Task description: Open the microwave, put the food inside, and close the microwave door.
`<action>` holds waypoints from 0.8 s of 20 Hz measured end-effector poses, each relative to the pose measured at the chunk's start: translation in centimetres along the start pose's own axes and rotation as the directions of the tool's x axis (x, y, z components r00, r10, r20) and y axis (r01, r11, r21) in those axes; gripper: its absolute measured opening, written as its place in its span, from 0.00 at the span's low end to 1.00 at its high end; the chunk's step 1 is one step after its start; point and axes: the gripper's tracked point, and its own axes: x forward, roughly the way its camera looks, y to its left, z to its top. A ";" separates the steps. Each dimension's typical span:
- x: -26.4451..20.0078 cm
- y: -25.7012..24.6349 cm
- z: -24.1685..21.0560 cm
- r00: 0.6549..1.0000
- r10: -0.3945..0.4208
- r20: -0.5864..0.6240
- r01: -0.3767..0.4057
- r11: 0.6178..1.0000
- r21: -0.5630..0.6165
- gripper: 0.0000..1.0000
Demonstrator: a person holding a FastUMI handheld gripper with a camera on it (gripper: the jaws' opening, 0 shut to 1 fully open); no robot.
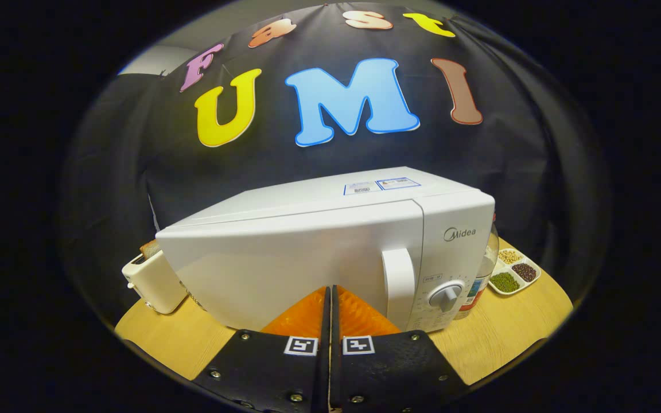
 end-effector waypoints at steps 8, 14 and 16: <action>-7.6 1.4 3.6 0.993 -0.004 0.116 0.009 0.999 -0.041 0.02; -14.4 1.3 5.5 0.982 -0.028 0.187 0.037 0.998 -0.045 0.02; -16.4 1.3 5.8 0.978 -0.034 0.204 0.044 0.998 -0.047 0.02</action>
